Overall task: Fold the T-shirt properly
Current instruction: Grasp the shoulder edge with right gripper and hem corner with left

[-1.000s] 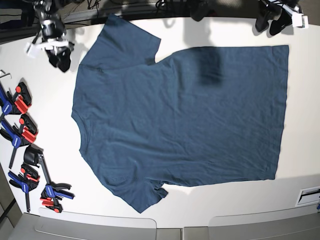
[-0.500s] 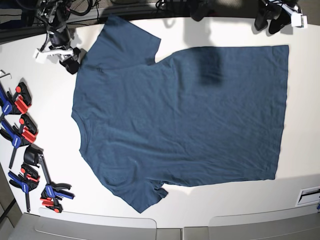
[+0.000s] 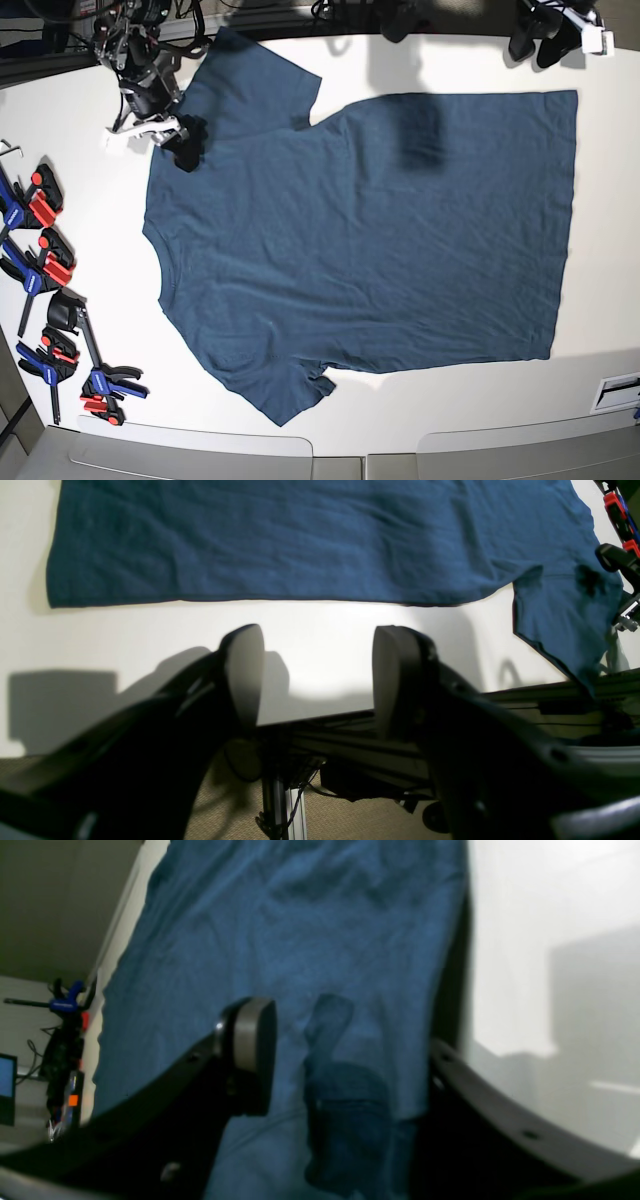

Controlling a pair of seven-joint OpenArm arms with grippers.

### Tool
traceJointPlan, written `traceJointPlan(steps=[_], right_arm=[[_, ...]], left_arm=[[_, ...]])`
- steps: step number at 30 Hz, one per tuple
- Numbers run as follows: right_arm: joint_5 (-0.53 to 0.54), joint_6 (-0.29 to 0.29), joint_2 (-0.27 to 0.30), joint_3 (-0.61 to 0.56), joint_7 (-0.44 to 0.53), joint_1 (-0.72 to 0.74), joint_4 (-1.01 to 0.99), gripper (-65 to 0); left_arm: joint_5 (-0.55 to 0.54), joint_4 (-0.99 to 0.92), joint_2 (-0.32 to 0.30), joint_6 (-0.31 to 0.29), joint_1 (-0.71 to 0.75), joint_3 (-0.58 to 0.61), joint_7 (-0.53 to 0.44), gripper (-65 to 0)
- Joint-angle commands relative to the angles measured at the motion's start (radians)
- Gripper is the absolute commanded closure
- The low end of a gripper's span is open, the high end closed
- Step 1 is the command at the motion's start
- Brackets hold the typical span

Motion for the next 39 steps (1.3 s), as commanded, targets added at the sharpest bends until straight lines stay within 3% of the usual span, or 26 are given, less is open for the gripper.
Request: traceJointPlan(steps=[1,5,8,12,16,25,29,39], right_arm=[[-0.013,-0.010,0.007,0.007,-0.013,-0.003,0.004,-21.3],[-0.014,-0.010,0.006,0.020,-0.014,-0.003,0.004,0.0],[-0.047,-0.010,0.006,0.020,-0.014,-0.003,0.004,0.0],[-0.048,-0.010,0.004,0.020,-0.010,-0.003,0.004,0.0],[-0.048,-0.010,0.002,0.019,-0.010,-0.003,0.004,0.0],[-0.048,-0.010,0.002,0.019,-0.011,-0.003,0.004,0.0],[-0.048,-0.010,0.002,0.019,-0.011,-0.003,0.004,0.0],[-0.048,-0.009,0.002,0.019,-0.011,-0.003,0.004,0.0]], left_arm=[[-0.016,0.013,-0.006,-0.010,0.011,-0.017,-0.017,-31.8],[-0.018,0.013,-0.006,-0.010,-0.021,-0.087,-0.017,-31.8],[-0.017,0.012,-0.009,-0.010,-0.063,-0.146,0.008,-31.8],[-0.017,-0.003,-0.037,0.096,-0.128,-0.174,0.085,-31.4],[-0.055,-0.111,-0.090,0.140,-0.231,-0.174,0.175,-28.4],[-0.211,-0.535,-0.187,0.113,-0.406,-0.174,0.336,-28.6],[-0.304,-0.605,-0.177,0.043,-0.411,-0.174,0.431,-30.2],[-0.341,-0.607,-0.128,0.040,-0.412,-0.141,0.525,-30.2]])
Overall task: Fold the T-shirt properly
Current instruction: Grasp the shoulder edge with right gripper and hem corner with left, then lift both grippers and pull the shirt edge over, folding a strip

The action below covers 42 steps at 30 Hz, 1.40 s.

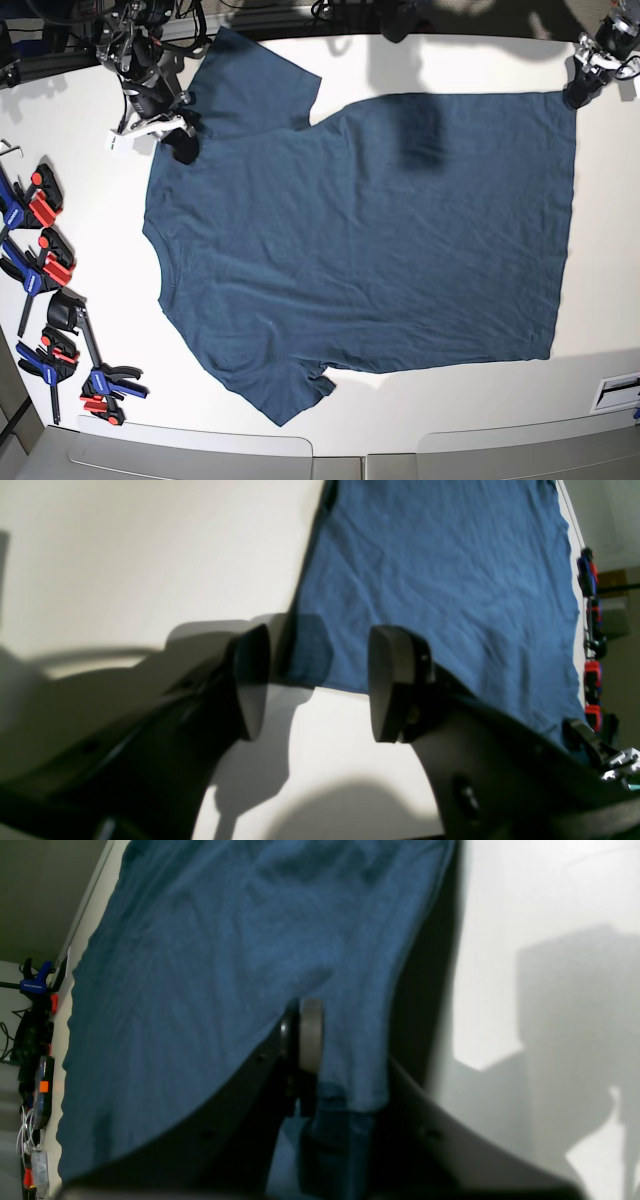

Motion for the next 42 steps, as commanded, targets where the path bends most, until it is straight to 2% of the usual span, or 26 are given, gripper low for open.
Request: traceJointPlan(steps=[1,10,13,16,17,19,23,28,34,42], right_arm=[[0.009,-0.010,0.006,0.004,-0.011,-0.006,0.004,0.0],[0.010,-0.009,0.005,0.004,-0.011,-0.006,0.004,0.0],[0.009,-0.009,0.006,0.004,-0.011,-0.006,0.004,0.0],[-0.009,-0.010,0.006,0.004,-0.011,-0.006,0.004,0.0],[-0.008,-0.010,0.007,0.004,-0.011,-0.006,0.004,0.0],[-0.009,-0.003,0.010,0.004,-0.024,-0.006,0.004,0.0],[-0.006,0.055,0.018,0.005,-0.055,-0.012,0.005,0.0],[-0.005,0.058,0.034,0.009,-0.083,-0.050,0.032,0.0],[-0.004,0.058,0.034,0.078,-0.091,-0.138,0.135,0.0],[0.060,0.058,0.033,0.140,-0.121,-0.292,0.249,0.0]], left_arm=[[0.046,0.001,-0.006,0.016,0.011,0.014,0.055,-30.2],[0.143,0.002,-0.006,0.029,-0.018,0.090,0.055,-28.8],[0.151,0.002,-0.007,0.028,-0.027,0.087,0.054,-19.2],[0.151,0.002,-0.009,0.027,-0.027,0.087,0.050,-0.9],[0.151,0.002,-0.009,0.027,-0.025,0.087,0.050,0.0],[0.151,0.002,-0.009,0.027,-0.025,0.087,0.050,0.0],[0.150,0.002,-0.017,0.027,-0.019,0.085,0.051,0.0],[0.148,0.016,-0.020,0.027,0.018,0.029,0.051,0.0],[0.079,0.082,-0.019,0.026,0.114,-0.074,0.052,0.0],[0.071,0.220,-0.020,0.011,0.249,-0.092,0.052,0.0]])
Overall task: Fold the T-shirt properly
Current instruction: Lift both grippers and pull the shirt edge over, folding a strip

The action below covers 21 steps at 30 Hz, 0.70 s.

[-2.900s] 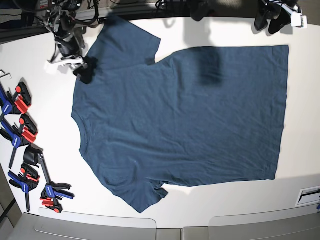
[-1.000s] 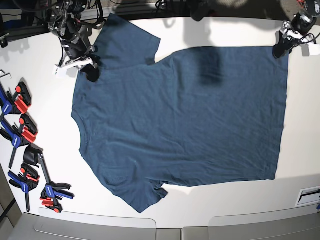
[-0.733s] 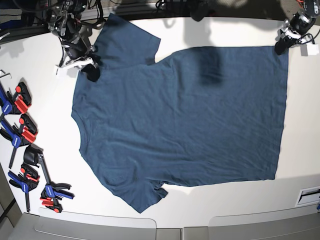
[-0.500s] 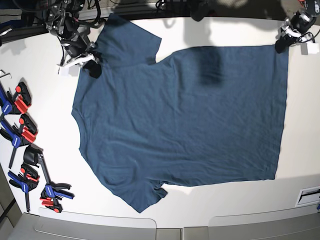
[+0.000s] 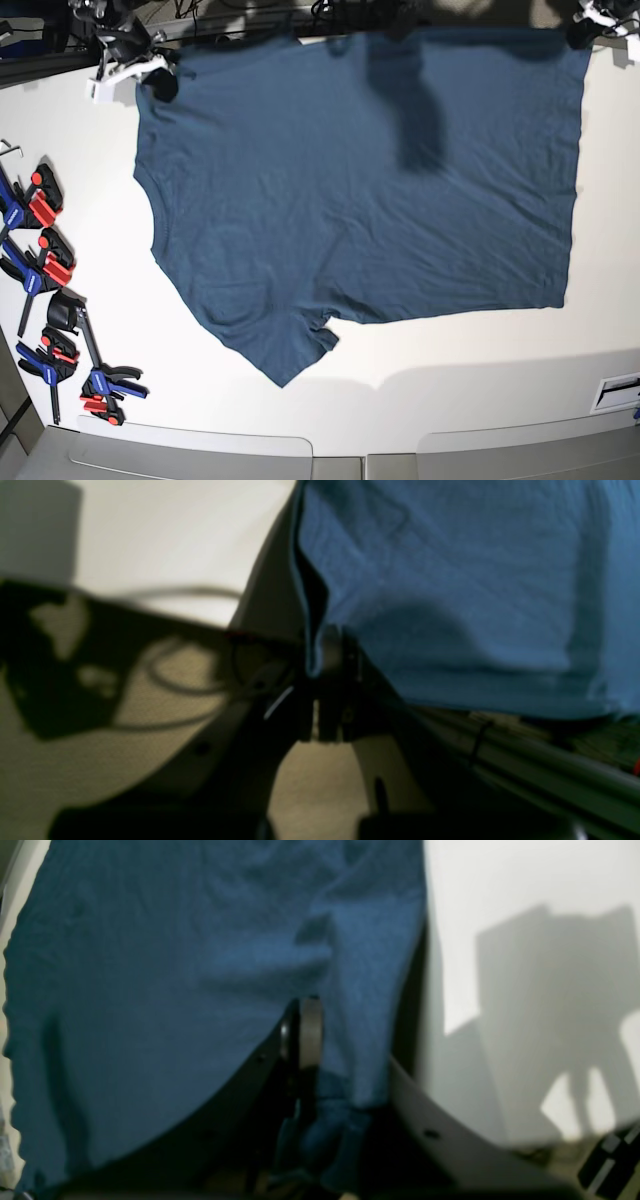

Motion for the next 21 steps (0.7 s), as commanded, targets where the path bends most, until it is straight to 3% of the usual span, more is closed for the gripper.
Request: traceJointPlan(steps=[1,8,13,21], right_arm=[[0.017,0.004,0.011,0.013,0.018,-0.027,0.026,0.0],[0.082,0.005,0.003,0.037,0.002,-0.142,0.107,0.0],[0.076,0.006,0.003,0.038,0.027,-0.100,0.170,0.0],[-0.170,-0.018,0.020,-0.047,0.097,0.113,0.148,0.0]], left_arm=[[-0.013,0.031,-0.020,-0.005,0.026,-0.013,-0.013,0.0],[-0.012,0.140,-0.019,-0.005,0.064,-0.024,-0.019,0.0],[-0.011,0.180,-0.020,-0.004,-0.018,-0.023,-0.028,0.0],[0.071,0.178,-0.019,-0.003,-0.177,-0.023,-0.033,0.0]])
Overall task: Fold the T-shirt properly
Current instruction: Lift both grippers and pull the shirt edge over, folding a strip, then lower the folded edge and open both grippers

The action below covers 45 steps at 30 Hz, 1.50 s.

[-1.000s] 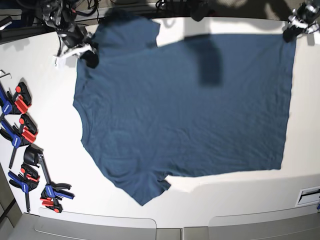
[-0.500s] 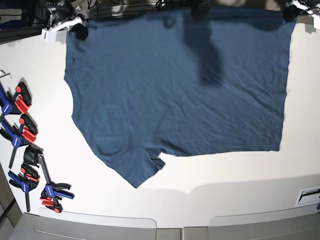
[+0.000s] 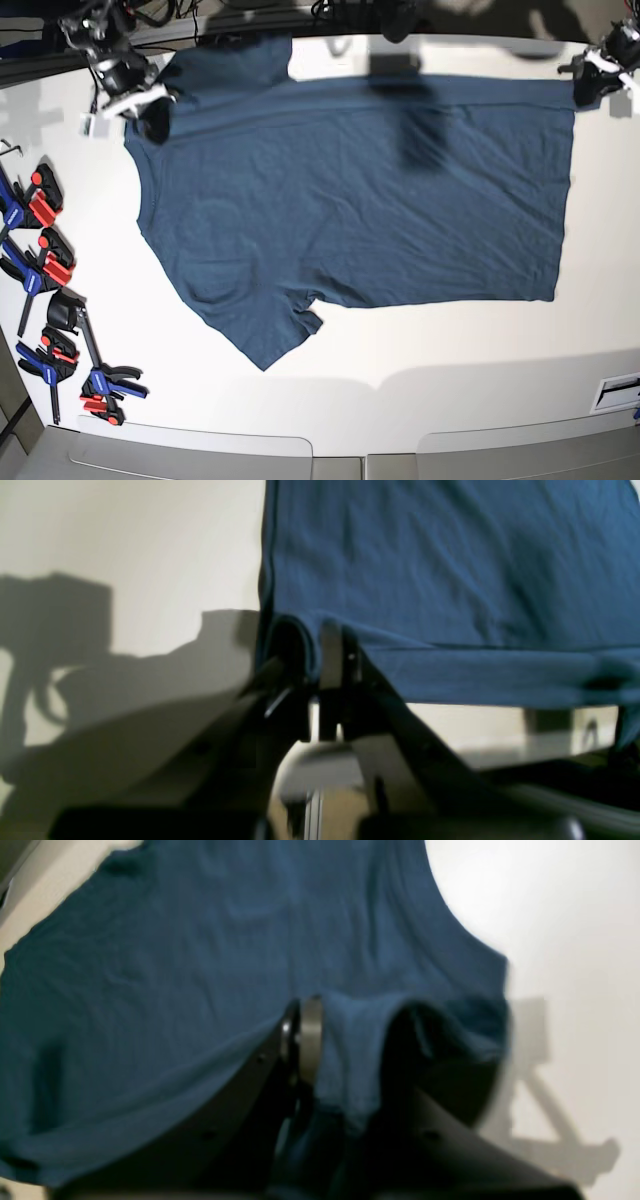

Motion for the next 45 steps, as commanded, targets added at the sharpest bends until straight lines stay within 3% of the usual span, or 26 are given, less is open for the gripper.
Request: traceJointPlan(steps=[1,5,8,20,24,45], right_arm=[[-0.018,-0.008,0.019,-0.016,0.034,0.020,-0.002,0.0],[-0.147,-0.047,0.037,-0.106,0.070,0.101,-0.082,0.0],[-0.189,-0.064,0.039,-0.137,0.091,0.156,-0.164,0.0],[-0.187,-0.064,0.039,-0.137,0.088,0.230,-0.273,0.0],[-0.125,-0.064,0.039,-0.137,0.035,0.225,-0.273,0.0],[-0.132,-0.063,0.039,-0.136,0.010,0.224,-0.129,0.0]], left_arm=[[-0.011,0.012,-0.019,-0.003,-0.011,-0.011,-0.020,0.0],[0.063,0.012,-0.019,-0.002,-0.058,-0.011,-0.034,0.0],[0.097,0.011,-0.019,0.043,-0.065,-0.011,-0.063,0.0],[0.140,0.011,-0.019,0.049,-0.065,-0.011,-0.084,0.0],[0.140,0.011,-0.019,0.049,-0.065,-0.011,-0.091,0.0],[0.198,0.011,-0.057,0.049,-0.065,-0.010,-0.087,0.0]])
